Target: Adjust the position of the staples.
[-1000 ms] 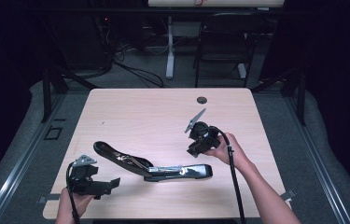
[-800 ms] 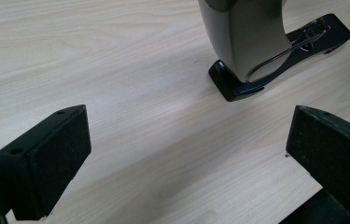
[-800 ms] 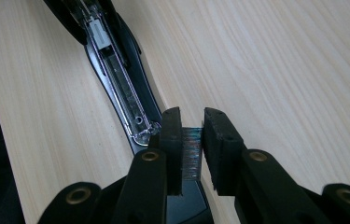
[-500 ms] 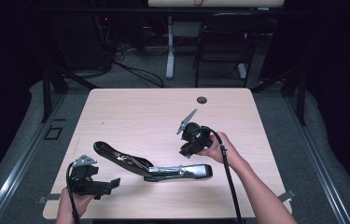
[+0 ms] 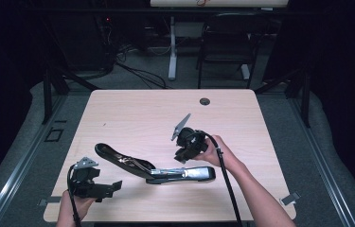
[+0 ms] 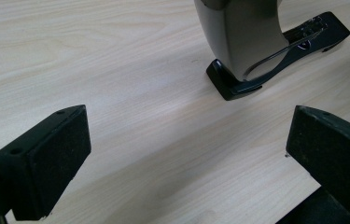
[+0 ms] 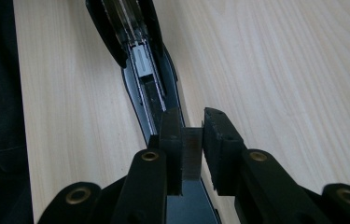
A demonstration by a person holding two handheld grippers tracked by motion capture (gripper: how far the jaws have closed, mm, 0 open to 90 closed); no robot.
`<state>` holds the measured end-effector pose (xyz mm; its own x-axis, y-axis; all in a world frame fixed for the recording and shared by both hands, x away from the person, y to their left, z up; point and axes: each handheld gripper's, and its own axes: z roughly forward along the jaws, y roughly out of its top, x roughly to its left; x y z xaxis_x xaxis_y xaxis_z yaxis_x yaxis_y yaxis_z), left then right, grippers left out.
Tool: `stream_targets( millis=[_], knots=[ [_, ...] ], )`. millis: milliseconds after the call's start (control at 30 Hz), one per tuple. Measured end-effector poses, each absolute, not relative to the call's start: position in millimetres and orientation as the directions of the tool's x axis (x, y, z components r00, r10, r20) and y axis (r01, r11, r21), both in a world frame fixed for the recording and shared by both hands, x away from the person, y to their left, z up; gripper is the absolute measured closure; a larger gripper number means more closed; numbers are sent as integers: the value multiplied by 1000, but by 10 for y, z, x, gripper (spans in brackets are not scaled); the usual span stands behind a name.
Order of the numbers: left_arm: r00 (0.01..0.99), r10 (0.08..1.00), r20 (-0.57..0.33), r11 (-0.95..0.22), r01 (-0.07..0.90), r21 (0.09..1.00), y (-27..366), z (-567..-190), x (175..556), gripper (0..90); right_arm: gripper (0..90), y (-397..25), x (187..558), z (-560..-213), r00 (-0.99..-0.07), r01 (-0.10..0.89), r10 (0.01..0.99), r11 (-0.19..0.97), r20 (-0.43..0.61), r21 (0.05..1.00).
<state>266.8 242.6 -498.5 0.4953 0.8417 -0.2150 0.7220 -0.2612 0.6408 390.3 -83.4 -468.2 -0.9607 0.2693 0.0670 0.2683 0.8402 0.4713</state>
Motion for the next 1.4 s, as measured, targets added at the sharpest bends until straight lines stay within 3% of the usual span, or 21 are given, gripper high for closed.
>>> stream_targets(
  millis=[1400],
  knots=[
    [501, 836, -225, -267, 728, 631, 2408, -4997, 2670, 2, 779, -623, 3836, -4964, -983, 184, 172, 896, 67, 405]
  ],
)
